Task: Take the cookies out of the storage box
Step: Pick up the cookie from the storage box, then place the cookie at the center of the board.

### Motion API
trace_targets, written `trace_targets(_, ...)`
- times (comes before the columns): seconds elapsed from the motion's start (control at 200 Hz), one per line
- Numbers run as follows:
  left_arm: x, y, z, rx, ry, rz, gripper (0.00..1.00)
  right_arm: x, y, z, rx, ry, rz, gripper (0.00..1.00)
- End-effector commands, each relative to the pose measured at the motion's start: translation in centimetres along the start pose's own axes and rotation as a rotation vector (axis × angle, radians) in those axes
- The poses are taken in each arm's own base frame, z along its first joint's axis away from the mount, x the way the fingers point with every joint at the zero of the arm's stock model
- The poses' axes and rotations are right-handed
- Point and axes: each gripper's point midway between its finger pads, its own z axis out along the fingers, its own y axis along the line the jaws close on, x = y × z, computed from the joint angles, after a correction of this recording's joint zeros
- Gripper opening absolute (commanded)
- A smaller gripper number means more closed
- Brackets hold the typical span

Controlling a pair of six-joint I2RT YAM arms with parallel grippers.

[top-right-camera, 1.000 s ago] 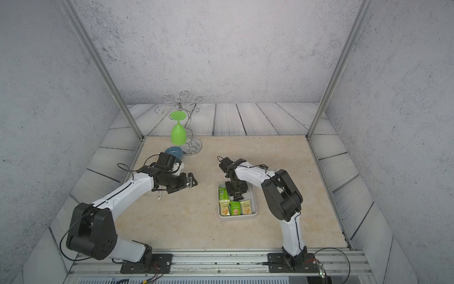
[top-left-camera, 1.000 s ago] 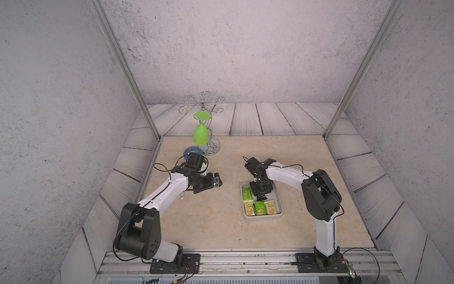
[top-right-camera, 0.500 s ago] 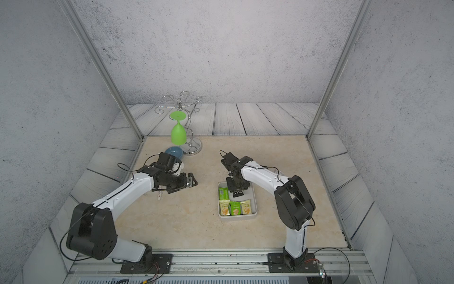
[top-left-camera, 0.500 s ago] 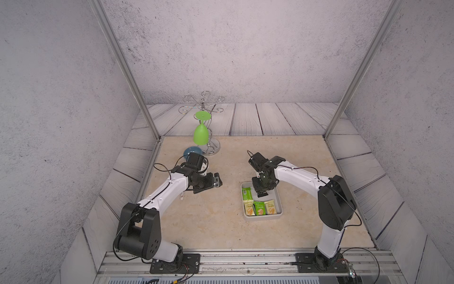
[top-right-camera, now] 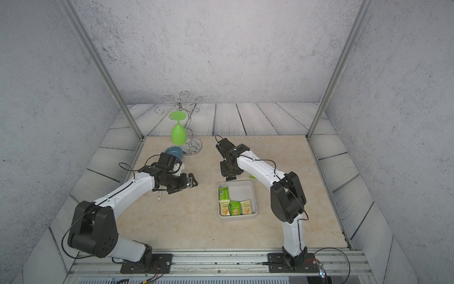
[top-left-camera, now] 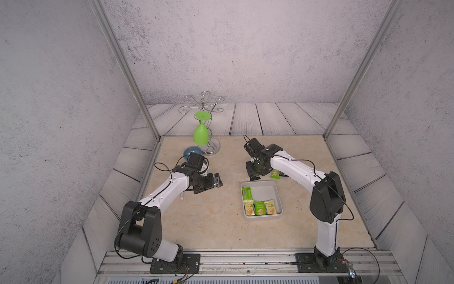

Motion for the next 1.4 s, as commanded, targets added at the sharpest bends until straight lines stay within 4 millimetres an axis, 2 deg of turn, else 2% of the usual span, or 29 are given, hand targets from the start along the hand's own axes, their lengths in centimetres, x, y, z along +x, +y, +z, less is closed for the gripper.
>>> trace_targets(0.0,0.1,-0.3,-0.2,0.000,0.015,0.022,0.99,-0.5,-1.9,1.3,0.077,0.030,0.029,0.38)
trace_targets(0.14,-0.1,-0.4,-0.6,-0.005,0.013,0.032,0.98,-1.7,-3.4,2.9,0.132,0.047,0.044,0.38)
trace_targets(0.345,-0.2,-0.2,-0.6,-0.018,0.016,0.039,0.98,-2.2,-6.1,5.0,0.195,0.095,0.084,0.38)
trace_targets(0.585,-0.3,-0.4,-0.9,-0.019,0.017,0.043,0.99,-2.4,-8.8,7.2,0.192,0.144,0.178,0.39)
trace_targets(0.956,-0.2,-0.2,-0.6,-0.025,0.027,0.038,0.98,-2.4,-8.8,10.0,0.177,0.182,0.199,0.39)
trace_targets(1.231,-0.2,-0.1,-0.6,-0.031,0.028,0.039,0.98,-1.4,-9.0,11.6,0.184,0.222,0.203,0.39)
trace_targets(1.316,-0.2,-0.1,-0.7,-0.032,0.025,0.039,0.98,-1.3,-9.0,11.7,0.182,0.226,0.205,0.41)
trace_targets(1.396,-0.1,0.0,-0.7,-0.034,0.026,0.041,0.98,-1.5,-9.0,11.4,0.183,0.218,0.203,0.48)
